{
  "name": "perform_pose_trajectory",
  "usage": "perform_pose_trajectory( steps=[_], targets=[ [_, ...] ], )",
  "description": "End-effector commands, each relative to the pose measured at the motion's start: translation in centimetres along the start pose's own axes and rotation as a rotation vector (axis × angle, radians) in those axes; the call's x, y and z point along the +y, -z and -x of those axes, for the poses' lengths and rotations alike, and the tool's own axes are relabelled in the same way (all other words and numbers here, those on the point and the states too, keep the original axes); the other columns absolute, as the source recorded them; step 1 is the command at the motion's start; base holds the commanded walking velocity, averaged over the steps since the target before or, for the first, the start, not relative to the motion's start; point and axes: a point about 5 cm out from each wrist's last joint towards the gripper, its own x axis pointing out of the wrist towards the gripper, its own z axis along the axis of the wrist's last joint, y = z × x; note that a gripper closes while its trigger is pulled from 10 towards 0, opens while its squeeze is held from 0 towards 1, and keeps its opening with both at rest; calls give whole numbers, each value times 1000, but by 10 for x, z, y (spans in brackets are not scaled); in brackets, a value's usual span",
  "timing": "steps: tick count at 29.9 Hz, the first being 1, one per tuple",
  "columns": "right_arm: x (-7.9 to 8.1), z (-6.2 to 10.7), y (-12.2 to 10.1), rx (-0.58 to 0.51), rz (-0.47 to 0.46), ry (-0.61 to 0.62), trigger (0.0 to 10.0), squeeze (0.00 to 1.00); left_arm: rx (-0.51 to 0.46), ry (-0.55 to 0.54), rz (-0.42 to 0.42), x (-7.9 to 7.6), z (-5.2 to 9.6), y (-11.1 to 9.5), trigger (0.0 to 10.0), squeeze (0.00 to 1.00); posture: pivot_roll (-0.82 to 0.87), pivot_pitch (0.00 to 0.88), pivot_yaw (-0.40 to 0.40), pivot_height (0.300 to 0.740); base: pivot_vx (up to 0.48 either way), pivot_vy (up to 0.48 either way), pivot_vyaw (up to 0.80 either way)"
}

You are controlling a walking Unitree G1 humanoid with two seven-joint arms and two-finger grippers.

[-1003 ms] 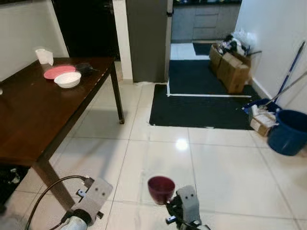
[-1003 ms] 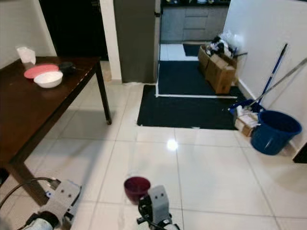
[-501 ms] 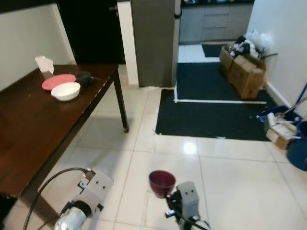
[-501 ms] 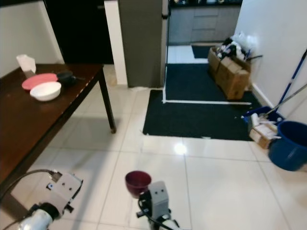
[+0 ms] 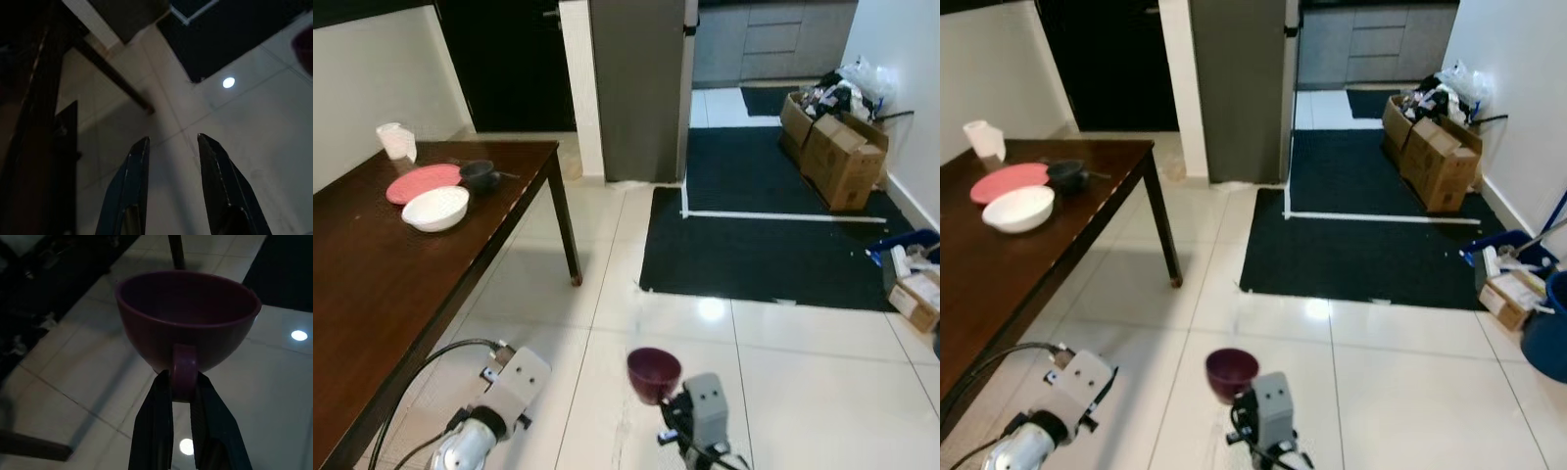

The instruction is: Setting the table

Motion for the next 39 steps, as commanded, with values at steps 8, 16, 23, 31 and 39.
perform_pose_trajectory(
  steps=[8, 16, 23, 31, 39],
  targets=[
    [-3, 10, 7, -11, 8, 16, 10000, 0, 32, 27, 25, -8, 3, 9, 10000, 0, 88, 36, 166, 740, 480, 0, 0],
    [-16, 14, -5, -76, 44, 82, 10000, 0, 21, 46, 34, -13, -2, 7, 10000, 0, 64, 39, 157, 740, 480, 0, 0],
    [-23, 21, -8, -98, 57, 102, 10000, 0, 8, 59, 47, -19, -7, 4, 10000, 0, 41, 48, 148, 740, 480, 0, 0],
    [-29, 32, -3, -77, 72, 110, 10000, 0, -6, 68, 61, -27, -8, 1, 10000, 0, 7, 72, 114, 740, 480, 0, 0],
    [-32, 43, 0, -44, 105, 76, 10000, 0, -40, 20, 103, -30, -9, -7, 10000, 0, -11, 98, 54, 740, 480, 0, 0]
  ],
)
